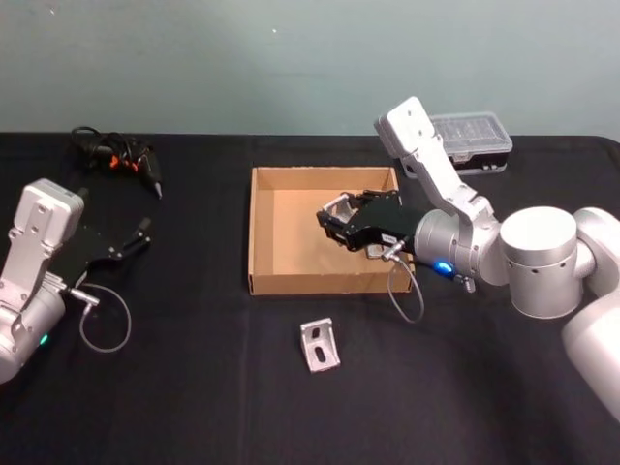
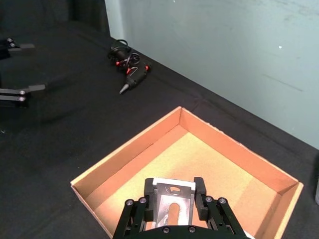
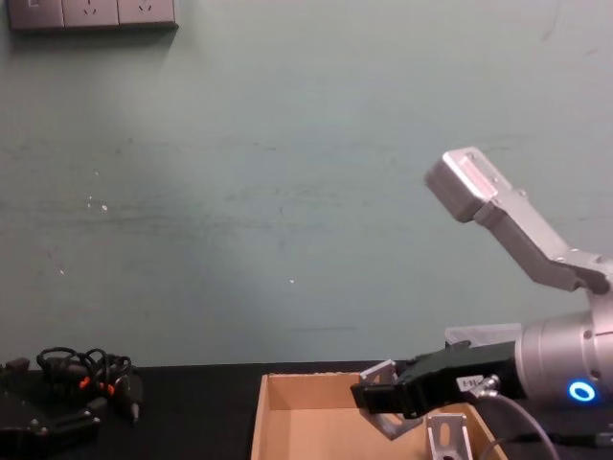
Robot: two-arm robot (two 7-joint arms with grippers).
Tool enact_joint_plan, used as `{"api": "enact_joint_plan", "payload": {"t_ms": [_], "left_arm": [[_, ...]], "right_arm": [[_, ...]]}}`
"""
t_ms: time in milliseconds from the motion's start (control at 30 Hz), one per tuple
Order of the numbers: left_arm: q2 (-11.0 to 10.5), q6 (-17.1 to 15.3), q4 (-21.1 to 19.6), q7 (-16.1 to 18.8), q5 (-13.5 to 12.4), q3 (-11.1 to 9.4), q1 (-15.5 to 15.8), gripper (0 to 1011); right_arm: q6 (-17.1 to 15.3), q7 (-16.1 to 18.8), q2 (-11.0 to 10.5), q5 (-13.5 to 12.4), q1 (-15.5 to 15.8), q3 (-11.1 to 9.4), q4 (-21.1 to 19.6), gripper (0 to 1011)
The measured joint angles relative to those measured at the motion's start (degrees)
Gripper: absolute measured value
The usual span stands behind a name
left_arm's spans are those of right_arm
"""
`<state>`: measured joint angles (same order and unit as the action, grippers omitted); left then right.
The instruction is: Use one hand to pick up the angle iron from the table and place it into the box.
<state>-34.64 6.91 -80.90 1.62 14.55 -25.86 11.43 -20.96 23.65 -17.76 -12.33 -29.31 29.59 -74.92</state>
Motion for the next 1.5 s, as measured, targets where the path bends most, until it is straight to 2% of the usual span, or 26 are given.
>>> {"api": "enact_joint_plan", "payload": {"t_ms": [133, 533, 1100, 1233, 1267, 1500], "left_arm": [[0.00, 0.00, 0.00, 0.00, 0.00, 0.00, 0.00, 1000], [0.00, 0.00, 0.00, 0.00, 0.00, 0.00, 0.00, 1000], [0.00, 0.00, 0.00, 0.00, 0.00, 0.00, 0.00, 1000], [0.00, 0.00, 0.00, 0.00, 0.00, 0.00, 0.00, 1000], [0.00, 0.00, 0.00, 0.00, 0.00, 0.00, 0.00, 1000], [0.00, 0.00, 0.00, 0.00, 0.00, 0.00, 0.00, 1000]], "right_arm": [[0.33, 0.40, 1.09, 0.53, -0.87, 0.17, 2.55, 472], [0.75, 1.21, 2.28, 2.43, -1.50, 0.84, 6.02, 472], [0.89, 1.14, 3.12, 3.13, -0.79, -0.47, 6.70, 477], [1.01, 1.11, 3.18, 3.26, -0.65, -0.68, 6.66, 562], [1.04, 1.07, 3.18, 3.29, -0.61, -0.73, 6.64, 628], [1.49, 0.32, 3.05, 3.61, 0.14, -1.40, 5.27, 814]]}}
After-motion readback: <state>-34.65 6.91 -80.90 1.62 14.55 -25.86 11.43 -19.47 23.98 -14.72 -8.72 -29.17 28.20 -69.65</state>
